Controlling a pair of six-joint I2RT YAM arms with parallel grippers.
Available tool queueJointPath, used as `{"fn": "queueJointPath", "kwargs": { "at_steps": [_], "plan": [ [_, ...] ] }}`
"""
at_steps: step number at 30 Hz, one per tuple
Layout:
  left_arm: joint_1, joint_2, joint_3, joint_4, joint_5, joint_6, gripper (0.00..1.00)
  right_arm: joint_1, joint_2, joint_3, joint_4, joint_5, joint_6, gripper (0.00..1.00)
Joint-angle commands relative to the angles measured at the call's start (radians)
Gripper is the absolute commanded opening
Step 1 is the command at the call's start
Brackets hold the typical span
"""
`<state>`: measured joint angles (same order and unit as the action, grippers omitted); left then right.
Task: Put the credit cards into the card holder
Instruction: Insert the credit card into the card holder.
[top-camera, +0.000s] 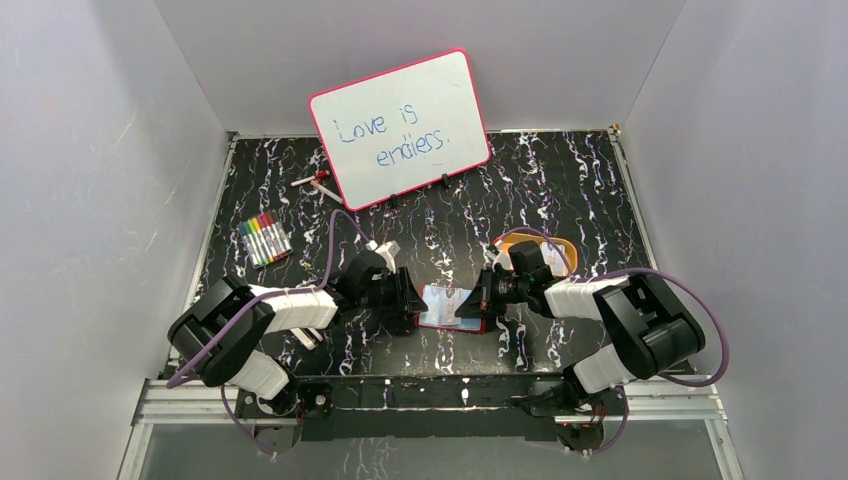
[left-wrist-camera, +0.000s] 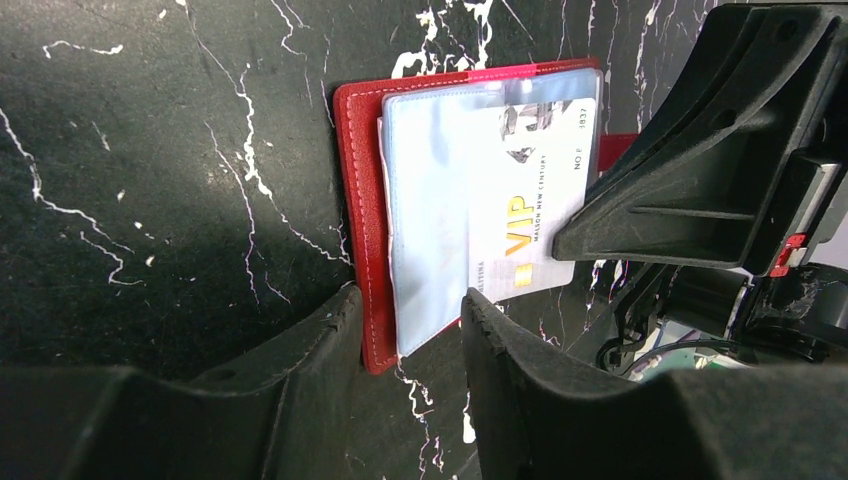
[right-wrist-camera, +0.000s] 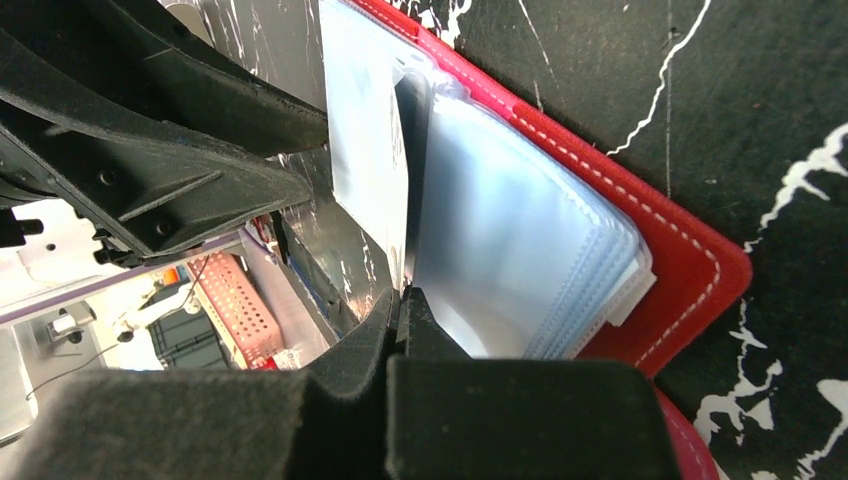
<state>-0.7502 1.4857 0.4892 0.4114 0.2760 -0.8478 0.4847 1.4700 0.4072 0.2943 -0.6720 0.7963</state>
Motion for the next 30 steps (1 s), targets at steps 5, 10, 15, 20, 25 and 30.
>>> {"fn": "queueJointPath", "kwargs": {
  "at_steps": [5, 10, 15, 20, 25, 30],
  "plan": [
    [-0.017, 0.018, 0.019, -0.029, 0.001, 0.018, 0.39, 0.000, 0.020, -0.036, 0.102, 0.009, 0.035, 0.00],
    [-0.019, 0.013, 0.012, -0.026, 0.000, 0.015, 0.39, 0.000, 0.042, -0.054, 0.180, 0.016, 0.086, 0.00],
    [-0.019, 0.016, 0.011, -0.028, 0.003, 0.010, 0.39, 0.005, 0.074, -0.057, 0.221, 0.007, 0.103, 0.00],
    [-0.020, 0.009, 0.002, -0.025, 0.001, 0.004, 0.39, 0.008, 0.056, -0.083, 0.273, 0.030, 0.134, 0.00],
    [-0.020, 0.014, 0.007, -0.022, 0.006, 0.007, 0.39, 0.014, 0.104, -0.055, 0.276, -0.020, 0.121, 0.00],
    [-0.020, 0.016, 0.008, -0.022, 0.008, 0.007, 0.39, 0.015, 0.109, -0.010, 0.206, -0.041, 0.073, 0.12]
  ]
}}
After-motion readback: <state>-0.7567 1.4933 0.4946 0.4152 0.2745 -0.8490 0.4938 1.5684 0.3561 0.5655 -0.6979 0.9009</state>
